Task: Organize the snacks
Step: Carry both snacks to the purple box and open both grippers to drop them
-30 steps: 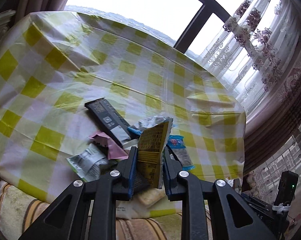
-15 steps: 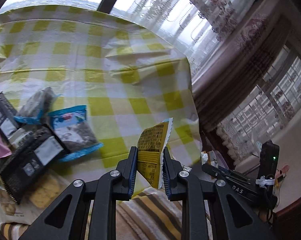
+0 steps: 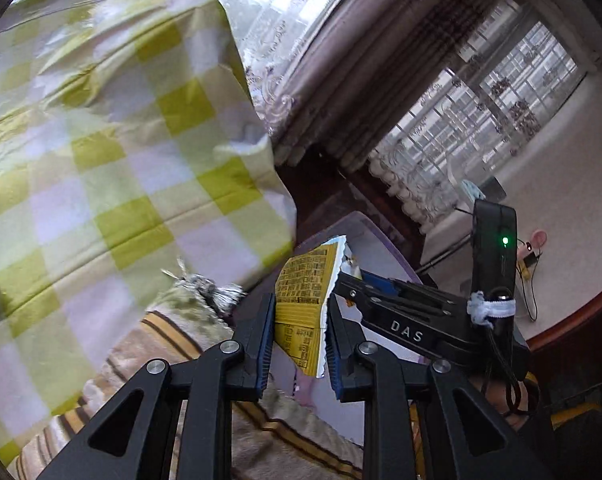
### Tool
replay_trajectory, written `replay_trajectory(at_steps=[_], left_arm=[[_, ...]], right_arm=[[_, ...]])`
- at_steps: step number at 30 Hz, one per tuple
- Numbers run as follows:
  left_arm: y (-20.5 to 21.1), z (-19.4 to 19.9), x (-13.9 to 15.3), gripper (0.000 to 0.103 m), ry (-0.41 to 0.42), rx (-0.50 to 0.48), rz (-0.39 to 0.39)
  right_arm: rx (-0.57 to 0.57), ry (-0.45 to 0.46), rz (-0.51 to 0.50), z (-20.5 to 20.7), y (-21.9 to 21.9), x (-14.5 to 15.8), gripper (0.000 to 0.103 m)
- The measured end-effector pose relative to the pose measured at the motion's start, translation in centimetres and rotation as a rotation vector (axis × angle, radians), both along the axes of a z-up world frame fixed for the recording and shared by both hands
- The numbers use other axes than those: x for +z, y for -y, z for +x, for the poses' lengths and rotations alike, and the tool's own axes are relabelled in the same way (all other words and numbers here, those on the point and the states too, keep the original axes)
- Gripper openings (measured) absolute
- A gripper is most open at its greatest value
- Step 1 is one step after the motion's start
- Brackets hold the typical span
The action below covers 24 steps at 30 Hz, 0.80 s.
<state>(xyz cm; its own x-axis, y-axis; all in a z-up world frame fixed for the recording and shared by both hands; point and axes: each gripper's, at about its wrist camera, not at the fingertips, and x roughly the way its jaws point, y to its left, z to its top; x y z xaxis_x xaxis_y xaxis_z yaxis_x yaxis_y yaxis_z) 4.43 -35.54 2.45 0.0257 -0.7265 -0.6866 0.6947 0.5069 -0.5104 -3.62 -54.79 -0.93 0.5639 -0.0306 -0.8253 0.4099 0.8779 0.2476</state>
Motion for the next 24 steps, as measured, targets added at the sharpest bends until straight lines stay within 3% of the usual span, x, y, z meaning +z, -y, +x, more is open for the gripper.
replay_trajectory(at_steps=[6,7,9,24], left_arm=[[2.5,-2.1,-1.5,0.03,-0.044,-0.109,0.057],[2.7,-2.1,-1.6,0.034,-0.045,-0.106,0.068],[2.6,-1.9,-1.7,0.054,-0.049,-0.09,0.075],[-0.4,-0.5,-1.3,0.054,-0.035,0.001,0.044]], right_arm=[[-0.019,-0.002,0.021,-0.6,1.4,-0.5,0.039],[-0.02,-0.003,0.029,-0.6,1.6,-0.6,0.043],[-0.033,-0.006,0.032,-0.8,1.8,-0.8,0.048],[-0.003,-0.018,0.024,-0.1,0.7,-0.5,0.057]])
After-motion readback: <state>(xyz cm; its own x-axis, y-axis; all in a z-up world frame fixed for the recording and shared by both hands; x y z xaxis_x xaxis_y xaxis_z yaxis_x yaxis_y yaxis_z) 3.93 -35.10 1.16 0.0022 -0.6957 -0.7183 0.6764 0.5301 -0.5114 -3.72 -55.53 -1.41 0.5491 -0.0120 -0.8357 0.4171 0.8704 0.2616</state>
